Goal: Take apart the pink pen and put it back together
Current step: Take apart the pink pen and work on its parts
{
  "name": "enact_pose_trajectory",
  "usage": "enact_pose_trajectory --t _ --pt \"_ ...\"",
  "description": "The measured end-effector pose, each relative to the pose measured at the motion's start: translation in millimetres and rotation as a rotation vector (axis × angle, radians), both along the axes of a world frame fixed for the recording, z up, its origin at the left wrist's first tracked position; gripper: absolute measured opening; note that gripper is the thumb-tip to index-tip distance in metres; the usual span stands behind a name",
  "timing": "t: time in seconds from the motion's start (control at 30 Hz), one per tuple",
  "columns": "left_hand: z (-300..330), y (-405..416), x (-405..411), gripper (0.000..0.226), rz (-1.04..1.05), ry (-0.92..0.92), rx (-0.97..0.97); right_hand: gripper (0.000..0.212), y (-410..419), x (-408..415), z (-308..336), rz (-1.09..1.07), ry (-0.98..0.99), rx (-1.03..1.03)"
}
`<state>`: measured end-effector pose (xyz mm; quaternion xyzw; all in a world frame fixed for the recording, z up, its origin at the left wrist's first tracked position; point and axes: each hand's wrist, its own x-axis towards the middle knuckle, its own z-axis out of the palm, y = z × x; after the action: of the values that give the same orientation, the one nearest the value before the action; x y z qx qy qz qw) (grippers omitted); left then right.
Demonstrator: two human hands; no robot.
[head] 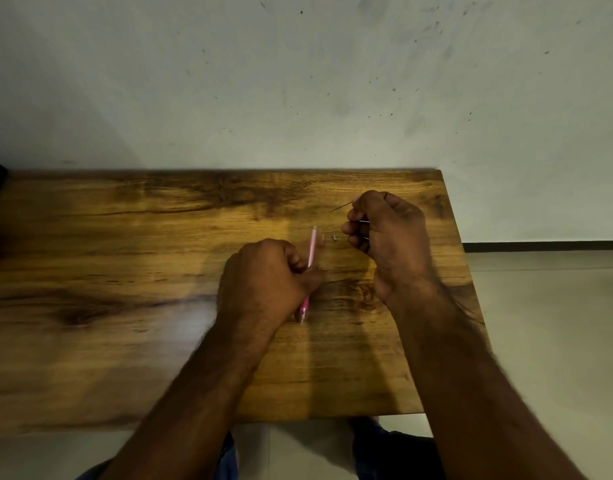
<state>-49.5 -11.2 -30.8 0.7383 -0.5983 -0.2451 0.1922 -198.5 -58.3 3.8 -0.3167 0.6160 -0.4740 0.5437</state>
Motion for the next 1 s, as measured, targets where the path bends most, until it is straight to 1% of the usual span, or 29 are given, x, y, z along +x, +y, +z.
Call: enact_pose_trajectory --t 0.1,0.2,0.33,0.43,0.63,1.0 --pt "5.3 -1.9 7.8 0.018 -0.001 0.194 -0.129 0.018 0.3 2.4 2.7 0.015 -0.110 0.011" --pt "11.3 -2.4 17.5 0.010 -0.012 0.200 -0.315 0.022 1.7 5.8 4.1 0.074 -0.178 -0.014" --pt "14.6 -1.3 27.3 0.017 0.009 0.209 -0.432 0.019 3.6 15.3 3.1 0.135 -0.265 -0.053" --pt "16.0 -2.6 38.4 0.021 0.008 0.178 -0.456 0.018 3.4 23.8 1.6 0.150 -0.321 -0.083" --pt "15.4 -2.3 58.1 0.021 0.027 0.119 -0.441 0.016 2.6 30.6 -1.6 0.154 -0.391 -0.093" --pt "14.2 -1.2 65.6 0.018 0.029 0.108 -0.438 0.018 4.5 34.1 -4.0 0.162 -0.388 -0.100"
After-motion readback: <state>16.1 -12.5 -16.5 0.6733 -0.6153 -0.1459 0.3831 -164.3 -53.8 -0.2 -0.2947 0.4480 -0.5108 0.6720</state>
